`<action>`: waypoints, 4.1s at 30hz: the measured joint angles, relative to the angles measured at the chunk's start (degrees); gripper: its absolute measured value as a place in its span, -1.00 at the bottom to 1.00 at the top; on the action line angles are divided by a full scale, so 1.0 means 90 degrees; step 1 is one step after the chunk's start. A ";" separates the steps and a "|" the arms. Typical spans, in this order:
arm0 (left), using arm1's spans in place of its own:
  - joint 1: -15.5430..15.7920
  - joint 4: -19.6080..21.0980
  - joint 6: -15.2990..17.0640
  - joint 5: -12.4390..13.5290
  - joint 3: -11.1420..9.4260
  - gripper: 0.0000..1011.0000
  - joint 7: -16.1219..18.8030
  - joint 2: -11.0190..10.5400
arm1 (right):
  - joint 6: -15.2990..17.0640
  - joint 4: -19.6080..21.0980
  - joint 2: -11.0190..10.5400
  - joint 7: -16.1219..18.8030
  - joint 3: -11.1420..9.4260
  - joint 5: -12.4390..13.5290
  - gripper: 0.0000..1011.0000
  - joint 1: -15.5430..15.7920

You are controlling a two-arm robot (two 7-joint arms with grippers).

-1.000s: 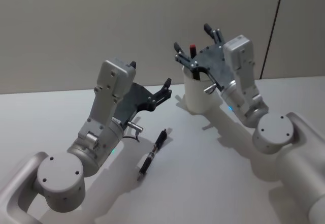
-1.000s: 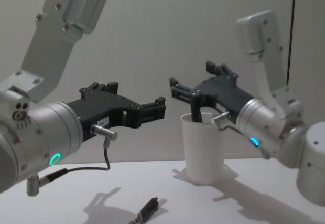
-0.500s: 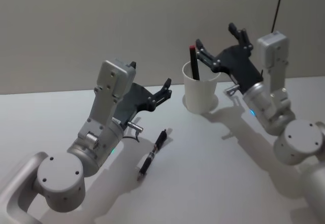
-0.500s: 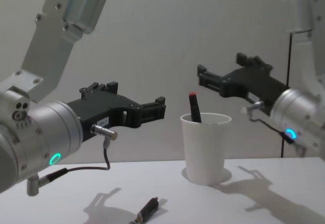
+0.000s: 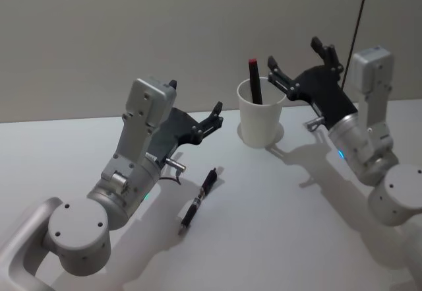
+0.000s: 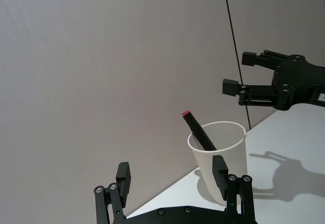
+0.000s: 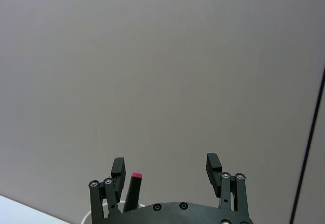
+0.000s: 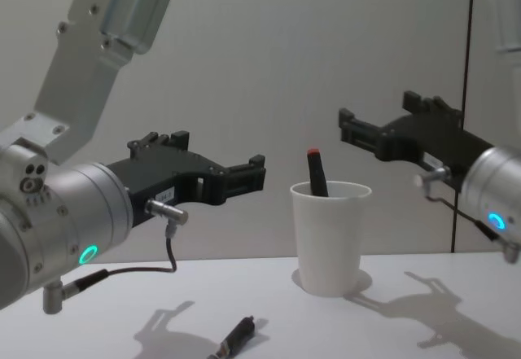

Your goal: Place the pen into the pen holder.

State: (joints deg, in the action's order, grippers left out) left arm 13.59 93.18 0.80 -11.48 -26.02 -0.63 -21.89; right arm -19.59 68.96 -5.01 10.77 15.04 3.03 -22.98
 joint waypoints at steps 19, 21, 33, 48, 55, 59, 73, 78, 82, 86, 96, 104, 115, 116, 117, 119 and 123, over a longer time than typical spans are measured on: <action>0.0000 0.0000 0.0000 0.0000 0.0000 0.98 0.0000 -0.0001 | 0.1038 0.1554 -0.0686 -0.0340 -0.0105 0.0648 0.98 0.1145; 0.0000 0.0000 0.0000 0.0000 0.0000 0.98 0.0001 0.0000 | 0.1123 0.1684 -0.0746 -0.0368 -0.0113 0.0699 0.98 0.1242; 0.0000 0.0000 0.0000 0.0000 0.0000 0.98 0.0000 0.0000 | 0.1811 0.2713 -0.1203 -0.0586 -0.0181 0.1130 0.98 0.2000; 0.0000 0.0000 0.0000 0.0000 0.0000 0.98 0.0000 0.0000 | 0.2385 0.3568 -0.1585 -0.0775 -0.0236 0.1489 0.98 0.2633; 0.0000 0.0000 0.0000 0.0000 0.0000 0.98 0.0000 0.0000 | 0.2397 0.3584 -0.1591 -0.0778 -0.0237 0.1496 0.98 0.2647; 0.0000 0.0000 0.0000 0.0000 0.0000 0.98 0.0000 0.0000 | 0.2396 0.3586 -0.1592 -0.0778 -0.0236 0.1496 0.98 0.2647; -0.0107 0.0176 0.0253 -0.0243 0.0071 0.98 -0.0193 -0.0123 | 0.2394 0.3587 -0.1591 -0.0774 -0.0233 0.1496 0.98 0.2648; -0.0225 0.0391 0.0526 -0.0399 0.0124 0.98 -0.0259 -0.0259 | 0.2393 0.3587 -0.1591 -0.0773 -0.0233 0.1494 0.98 0.2647; -0.0326 0.0574 0.0764 -0.0528 0.0160 0.98 -0.0278 -0.0373 | 0.2392 0.3586 -0.1591 -0.0772 -0.0232 0.1493 0.98 0.2648; -0.0462 0.0803 0.1077 -0.0663 0.0195 0.98 -0.0275 -0.0509 | 0.2392 0.3586 -0.1591 -0.0771 -0.0233 0.1493 0.98 0.2647; -0.0896 0.1434 0.1878 -0.1048 0.0253 0.98 -0.0042 -0.0847 | 0.2393 0.3586 -0.1591 -0.0771 -0.0233 0.1492 0.98 0.2647; -0.1127 0.1781 0.2417 -0.1293 0.0281 0.98 0.0141 -0.0997 | 0.2393 0.3586 -0.1591 -0.0772 -0.0233 0.1493 0.98 0.2647; -0.1283 0.2044 0.3064 -0.1574 0.0327 0.98 0.0240 -0.1078 | 0.2393 0.3586 -0.1591 -0.0772 -0.0233 0.1492 0.98 0.2647; -0.1291 0.2062 0.3154 -0.1606 0.0330 0.98 0.0241 -0.1079 | 0.2393 0.3586 -0.1591 -0.0772 -0.0233 0.1492 0.98 0.2647; -0.1296 0.2077 0.3221 -0.1627 0.0333 0.98 0.0238 -0.1079 | 0.2393 0.3586 -0.1591 -0.0772 -0.0233 0.1493 0.98 0.2647; -0.1299 0.2087 0.3308 -0.1649 0.0335 0.98 0.0233 -0.1079 | 0.2393 0.3586 -0.1591 -0.0773 -0.0233 0.1492 0.98 0.2647; -0.1300 0.2107 0.3527 -0.1684 0.0336 0.98 0.0194 -0.1052 | 0.2393 0.3586 -0.1591 -0.0772 -0.0233 0.1492 0.98 0.2647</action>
State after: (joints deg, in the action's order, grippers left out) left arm 1.89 112.14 32.54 -26.64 -23.00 1.11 -31.36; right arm 1.95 101.23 -19.33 3.82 12.94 16.46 0.84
